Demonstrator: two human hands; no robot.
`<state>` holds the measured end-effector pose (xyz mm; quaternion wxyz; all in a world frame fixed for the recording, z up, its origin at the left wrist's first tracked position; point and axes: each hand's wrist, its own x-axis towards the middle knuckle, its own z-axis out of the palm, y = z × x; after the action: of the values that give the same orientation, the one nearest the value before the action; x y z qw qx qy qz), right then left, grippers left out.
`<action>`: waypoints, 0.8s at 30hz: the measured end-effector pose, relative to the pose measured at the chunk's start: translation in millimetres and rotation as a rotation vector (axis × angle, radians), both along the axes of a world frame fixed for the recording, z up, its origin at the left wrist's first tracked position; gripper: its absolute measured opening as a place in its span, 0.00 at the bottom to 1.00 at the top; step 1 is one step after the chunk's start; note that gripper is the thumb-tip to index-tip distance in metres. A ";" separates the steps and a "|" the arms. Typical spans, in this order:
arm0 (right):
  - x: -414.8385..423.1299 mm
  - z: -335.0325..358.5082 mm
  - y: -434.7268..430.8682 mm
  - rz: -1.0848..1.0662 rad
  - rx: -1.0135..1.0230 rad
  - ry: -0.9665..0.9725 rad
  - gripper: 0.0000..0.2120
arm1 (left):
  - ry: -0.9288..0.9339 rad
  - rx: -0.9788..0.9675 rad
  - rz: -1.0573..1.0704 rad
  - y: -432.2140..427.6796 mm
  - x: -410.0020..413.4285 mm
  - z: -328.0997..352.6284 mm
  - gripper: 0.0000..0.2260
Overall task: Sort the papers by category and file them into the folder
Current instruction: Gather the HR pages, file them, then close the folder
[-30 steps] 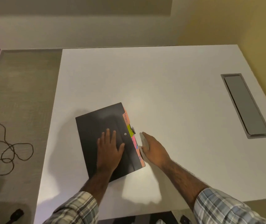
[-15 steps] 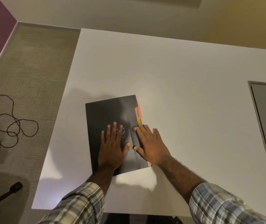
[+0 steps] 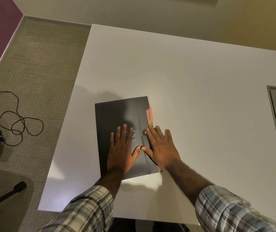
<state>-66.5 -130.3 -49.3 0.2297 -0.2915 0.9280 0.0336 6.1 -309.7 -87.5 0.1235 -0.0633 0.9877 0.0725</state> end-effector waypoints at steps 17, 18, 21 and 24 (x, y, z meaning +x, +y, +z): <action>9.5 -12.7 -4.4 0.061 -0.006 0.049 0.41 | -0.001 0.055 0.039 -0.7 0.9 -2.1 0.39; 10.4 -13.2 -5.3 0.061 -0.011 0.043 0.41 | 0.000 0.056 0.040 -0.6 0.9 -2.2 0.39; 10.9 -13.0 -7.1 0.071 -0.015 0.061 0.39 | -0.001 0.064 0.049 -0.9 0.9 -1.8 0.37; 10.9 -14.5 -4.8 0.101 0.015 0.073 0.38 | -0.004 0.074 0.056 -0.5 1.6 0.0 0.36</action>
<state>-55.6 -135.0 -63.8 0.1961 -0.3349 0.9195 0.0629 7.7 -310.2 -87.5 0.1256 -0.0867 0.9819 0.1121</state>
